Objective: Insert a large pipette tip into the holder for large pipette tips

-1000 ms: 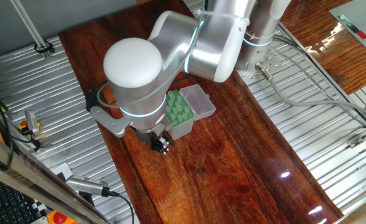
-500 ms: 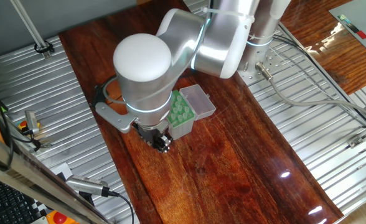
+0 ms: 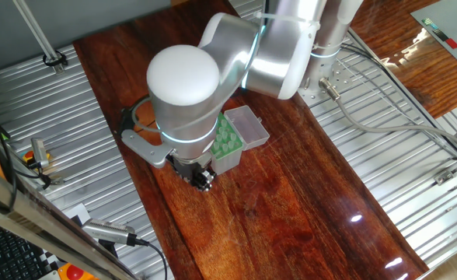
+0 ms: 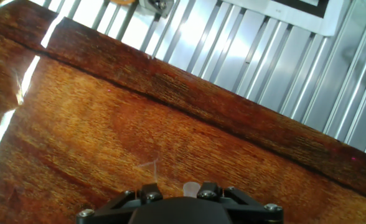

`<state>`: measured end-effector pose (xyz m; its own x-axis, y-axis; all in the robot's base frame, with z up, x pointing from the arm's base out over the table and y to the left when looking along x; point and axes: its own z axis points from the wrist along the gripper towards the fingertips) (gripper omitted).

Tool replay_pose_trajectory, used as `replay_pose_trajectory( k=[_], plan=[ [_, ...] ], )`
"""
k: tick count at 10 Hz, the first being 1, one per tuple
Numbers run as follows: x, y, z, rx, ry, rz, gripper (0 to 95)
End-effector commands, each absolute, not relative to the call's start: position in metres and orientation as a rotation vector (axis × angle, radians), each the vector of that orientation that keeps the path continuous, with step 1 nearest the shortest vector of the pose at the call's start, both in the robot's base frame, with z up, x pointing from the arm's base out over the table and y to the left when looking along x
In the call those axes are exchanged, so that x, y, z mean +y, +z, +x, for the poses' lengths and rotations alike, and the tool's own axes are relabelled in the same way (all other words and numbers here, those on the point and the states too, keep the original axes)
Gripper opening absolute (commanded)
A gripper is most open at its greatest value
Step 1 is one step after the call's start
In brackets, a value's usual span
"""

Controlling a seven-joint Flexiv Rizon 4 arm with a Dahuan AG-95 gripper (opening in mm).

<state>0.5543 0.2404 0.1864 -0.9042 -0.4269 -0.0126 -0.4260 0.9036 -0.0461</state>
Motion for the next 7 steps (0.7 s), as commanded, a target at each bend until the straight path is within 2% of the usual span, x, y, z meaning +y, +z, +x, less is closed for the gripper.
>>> replay_pose_trajectory(
  k=[1, 7],
  plan=[
    [0.2407, 0.1879, 0.5649, 3.050, -0.070, -0.693, 38.0],
    [0.2376, 0.1876, 0.5725, 3.056, -0.056, -0.706, 38.0]
  ],
)
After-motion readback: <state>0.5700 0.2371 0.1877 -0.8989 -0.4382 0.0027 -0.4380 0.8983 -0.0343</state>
